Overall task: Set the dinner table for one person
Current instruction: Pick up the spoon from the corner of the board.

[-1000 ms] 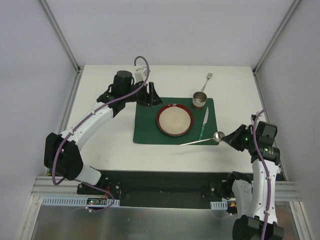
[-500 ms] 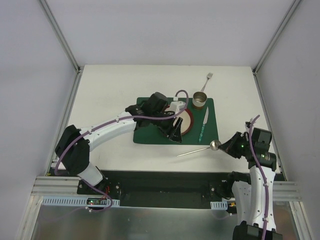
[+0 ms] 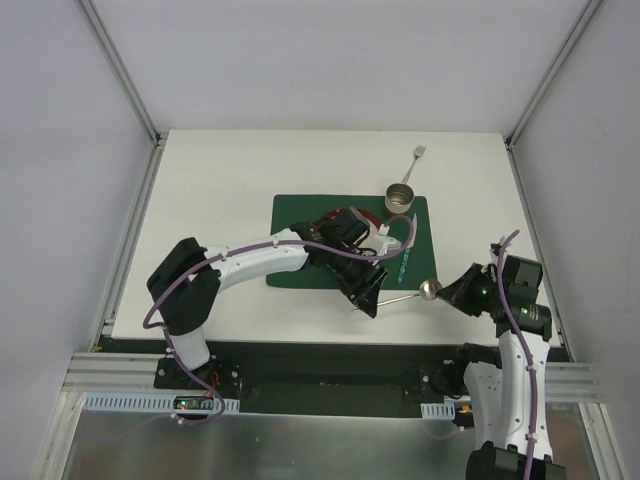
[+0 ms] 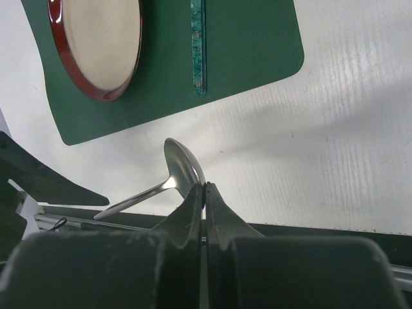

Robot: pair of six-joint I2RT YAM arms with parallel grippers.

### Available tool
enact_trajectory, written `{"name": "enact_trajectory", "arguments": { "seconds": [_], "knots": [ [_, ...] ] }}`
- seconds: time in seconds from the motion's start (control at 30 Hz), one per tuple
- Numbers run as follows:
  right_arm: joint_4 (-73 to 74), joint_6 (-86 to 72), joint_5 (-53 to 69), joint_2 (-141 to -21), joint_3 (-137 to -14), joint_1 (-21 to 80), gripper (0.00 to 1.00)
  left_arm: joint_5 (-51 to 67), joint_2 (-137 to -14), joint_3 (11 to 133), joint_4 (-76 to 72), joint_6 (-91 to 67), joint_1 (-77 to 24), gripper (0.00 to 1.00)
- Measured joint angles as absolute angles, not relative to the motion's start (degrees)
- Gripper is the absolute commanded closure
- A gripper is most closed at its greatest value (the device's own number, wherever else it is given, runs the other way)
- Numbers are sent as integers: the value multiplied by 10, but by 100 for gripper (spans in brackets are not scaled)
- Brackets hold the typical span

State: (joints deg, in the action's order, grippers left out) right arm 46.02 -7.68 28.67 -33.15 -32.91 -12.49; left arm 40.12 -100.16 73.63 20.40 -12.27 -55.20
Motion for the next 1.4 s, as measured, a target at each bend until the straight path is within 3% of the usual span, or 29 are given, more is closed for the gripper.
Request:
{"name": "enact_trajectory", "arguments": {
  "seconds": [0.47,0.53,0.63,0.7,1.4],
  "knots": [
    [435,-86,287,-347,-326,-124,99,418,-1041,747,219,-111,-574,48],
    [430,-88,287,-349,-322,-123,99,418,-1044,750,219,-111,-574,60],
    [426,-90,287,-350,-317,-122,100,416,-1053,755,221,-109,-574,88],
    [423,-90,288,-349,-314,-122,99,414,-1058,760,227,-107,-574,99],
    [375,-109,292,-369,-301,-114,99,365,-1061,778,250,-82,-574,100]
  ]
}}
